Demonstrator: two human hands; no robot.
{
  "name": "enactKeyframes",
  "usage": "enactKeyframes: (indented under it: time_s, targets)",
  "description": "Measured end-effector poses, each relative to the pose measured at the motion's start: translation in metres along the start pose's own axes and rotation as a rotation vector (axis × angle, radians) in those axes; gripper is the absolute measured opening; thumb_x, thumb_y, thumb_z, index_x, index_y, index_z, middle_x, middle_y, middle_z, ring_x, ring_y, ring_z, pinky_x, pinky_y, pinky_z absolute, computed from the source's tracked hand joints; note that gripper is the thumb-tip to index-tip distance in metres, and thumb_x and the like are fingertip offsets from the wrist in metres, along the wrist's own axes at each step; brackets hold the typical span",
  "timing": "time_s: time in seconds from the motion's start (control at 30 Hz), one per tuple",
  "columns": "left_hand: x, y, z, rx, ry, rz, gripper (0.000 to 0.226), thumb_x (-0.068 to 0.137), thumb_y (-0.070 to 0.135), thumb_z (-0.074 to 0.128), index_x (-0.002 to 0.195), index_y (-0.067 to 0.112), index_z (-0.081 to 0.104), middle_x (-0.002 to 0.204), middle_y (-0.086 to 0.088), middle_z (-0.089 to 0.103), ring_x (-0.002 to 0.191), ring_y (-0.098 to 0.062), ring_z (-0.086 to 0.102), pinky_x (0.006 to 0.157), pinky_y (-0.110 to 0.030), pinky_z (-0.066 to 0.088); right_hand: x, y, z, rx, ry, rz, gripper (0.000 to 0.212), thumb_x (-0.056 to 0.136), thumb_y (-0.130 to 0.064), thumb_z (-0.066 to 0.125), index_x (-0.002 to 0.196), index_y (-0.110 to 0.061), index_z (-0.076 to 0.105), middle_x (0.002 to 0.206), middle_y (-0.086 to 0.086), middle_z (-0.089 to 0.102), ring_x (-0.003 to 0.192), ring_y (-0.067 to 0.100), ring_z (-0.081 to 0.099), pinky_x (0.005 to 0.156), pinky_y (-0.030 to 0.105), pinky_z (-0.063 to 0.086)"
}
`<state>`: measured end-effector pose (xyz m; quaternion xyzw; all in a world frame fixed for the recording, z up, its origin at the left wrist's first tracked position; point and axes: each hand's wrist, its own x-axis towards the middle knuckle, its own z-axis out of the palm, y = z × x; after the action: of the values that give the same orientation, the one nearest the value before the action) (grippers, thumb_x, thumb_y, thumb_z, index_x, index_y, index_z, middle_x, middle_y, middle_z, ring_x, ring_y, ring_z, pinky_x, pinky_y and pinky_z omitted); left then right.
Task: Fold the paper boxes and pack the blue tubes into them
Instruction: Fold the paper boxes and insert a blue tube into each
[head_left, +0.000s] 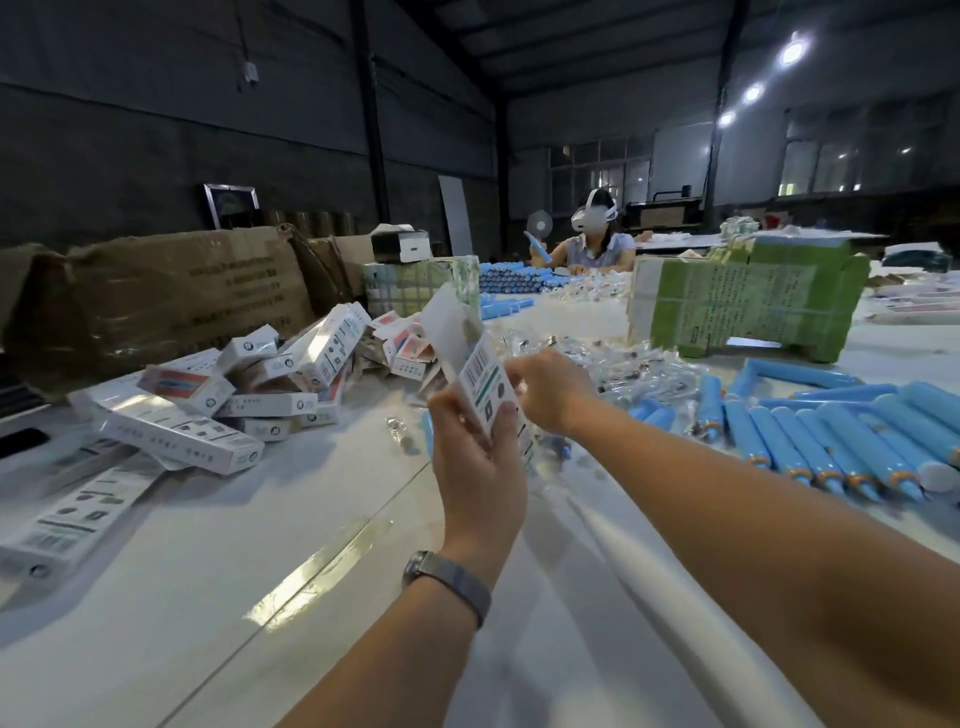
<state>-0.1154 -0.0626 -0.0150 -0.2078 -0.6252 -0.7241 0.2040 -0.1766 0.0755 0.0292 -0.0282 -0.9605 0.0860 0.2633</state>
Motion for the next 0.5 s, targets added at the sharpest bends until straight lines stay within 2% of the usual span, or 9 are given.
enactKeyframes:
  time_s: [0.07,0.13,0.23,0.3,0.37,0.43,0.5]
  targets:
    - [-0.002,0.001,0.001,0.011,-0.014,0.025,0.025,0.096,0.021,0.065,0.095,0.03,0.041,0.103,-0.007,0.062,0.098,-0.023,0.064,0.085,-0.054,0.055,-0.01,0.001,-0.017,0.293,0.236,0.128,0.017,0.091,-0.018,0.066,0.107,-0.014,0.072,0.097,0.004,0.073,0.089,0.022,0.067,0.077,0.029,0.051]
    - [-0.006,0.004,0.001,0.02,-0.049,0.061,0.026,0.095,0.021,0.065,0.097,0.029,0.041,0.101,-0.012,0.062,0.095,-0.026,0.063,0.085,-0.057,0.054,-0.022,-0.003,-0.043,0.62,0.433,0.216,0.027,0.089,-0.015,0.069,0.115,-0.014,0.065,0.086,-0.002,0.07,0.076,0.012,0.065,0.076,0.031,0.055]
    - [-0.01,0.008,0.004,0.006,-0.088,0.077,0.031,0.095,0.016,0.065,0.101,0.034,0.041,0.106,0.0,0.062,0.098,-0.014,0.064,0.087,-0.052,0.056,-0.053,-0.016,-0.094,1.001,0.617,0.118,0.04,0.086,-0.007,0.07,0.117,-0.026,0.054,0.078,0.003,0.067,0.067,0.012,0.064,0.061,0.023,0.051]
    - [-0.012,0.007,0.004,0.012,-0.084,0.076,0.032,0.095,0.015,0.065,0.101,0.035,0.041,0.107,0.002,0.063,0.099,-0.013,0.065,0.087,-0.051,0.057,-0.08,-0.026,-0.123,1.097,0.688,-0.02,0.041,0.084,-0.003,0.07,0.109,-0.03,0.052,0.077,0.004,0.069,0.067,0.015,0.067,0.055,0.021,0.049]
    - [-0.013,0.005,0.005,0.045,-0.091,0.109,0.031,0.095,0.016,0.065,0.099,0.033,0.041,0.103,-0.004,0.063,0.094,-0.012,0.065,0.084,-0.05,0.057,-0.103,-0.037,-0.142,1.116,0.694,-0.156,0.04,0.084,-0.001,0.072,0.104,-0.029,0.051,0.076,0.002,0.071,0.066,0.016,0.069,0.053,0.021,0.049]
    - [-0.015,0.004,0.007,0.092,-0.102,0.174,0.031,0.094,0.015,0.066,0.097,0.031,0.04,0.101,-0.012,0.062,0.087,-0.004,0.064,0.076,-0.041,0.059,-0.115,-0.044,-0.149,1.115,0.672,-0.239,0.039,0.083,0.0,0.073,0.102,-0.026,0.051,0.079,0.004,0.071,0.066,0.017,0.07,0.054,0.021,0.05]
    - [-0.016,0.002,0.009,0.13,-0.114,0.229,0.032,0.094,0.012,0.067,0.096,0.028,0.04,0.099,-0.017,0.061,0.085,-0.005,0.063,0.07,-0.031,0.057,-0.119,-0.047,-0.149,1.126,0.656,-0.264,0.039,0.082,0.003,0.073,0.1,-0.024,0.051,0.086,0.017,0.068,0.069,0.022,0.069,0.056,0.023,0.052]
